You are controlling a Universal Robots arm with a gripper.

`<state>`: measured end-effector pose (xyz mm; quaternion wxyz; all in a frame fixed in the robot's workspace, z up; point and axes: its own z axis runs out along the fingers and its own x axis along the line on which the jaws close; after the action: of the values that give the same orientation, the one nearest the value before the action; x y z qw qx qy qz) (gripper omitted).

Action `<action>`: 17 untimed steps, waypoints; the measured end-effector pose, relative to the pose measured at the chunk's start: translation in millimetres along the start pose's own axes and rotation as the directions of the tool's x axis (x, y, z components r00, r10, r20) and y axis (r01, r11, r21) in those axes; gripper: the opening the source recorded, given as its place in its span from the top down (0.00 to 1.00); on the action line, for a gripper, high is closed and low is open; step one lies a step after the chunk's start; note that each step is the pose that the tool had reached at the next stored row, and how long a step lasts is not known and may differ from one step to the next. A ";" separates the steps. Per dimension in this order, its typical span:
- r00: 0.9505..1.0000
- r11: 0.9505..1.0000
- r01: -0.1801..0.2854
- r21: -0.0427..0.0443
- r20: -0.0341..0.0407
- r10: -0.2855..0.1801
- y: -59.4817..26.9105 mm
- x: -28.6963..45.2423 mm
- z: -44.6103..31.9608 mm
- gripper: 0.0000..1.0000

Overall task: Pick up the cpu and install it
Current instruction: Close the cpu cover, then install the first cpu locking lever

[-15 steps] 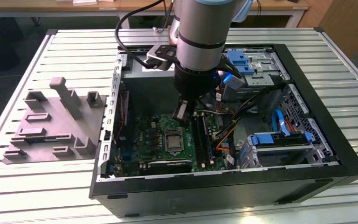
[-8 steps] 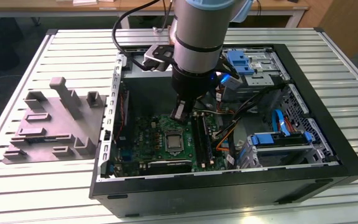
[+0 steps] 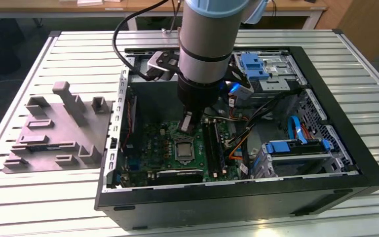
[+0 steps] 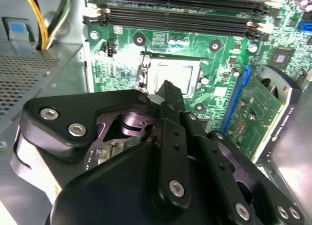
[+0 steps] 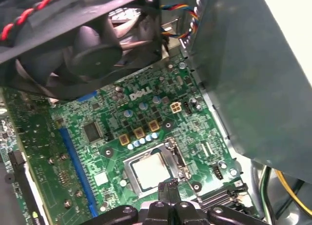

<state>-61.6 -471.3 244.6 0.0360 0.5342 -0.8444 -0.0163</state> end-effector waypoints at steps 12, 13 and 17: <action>1.000 1.000 0.000 0.000 0.001 0.000 0.0 0.3 0.0 0.89; 1.000 1.000 0.000 0.000 0.001 0.000 0.0 0.3 0.0 0.89; 1.000 1.000 0.000 0.000 0.001 0.000 -1.4 -0.3 -0.1 0.89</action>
<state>-60.3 -471.6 244.6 0.0357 0.5343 -0.8444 -0.0164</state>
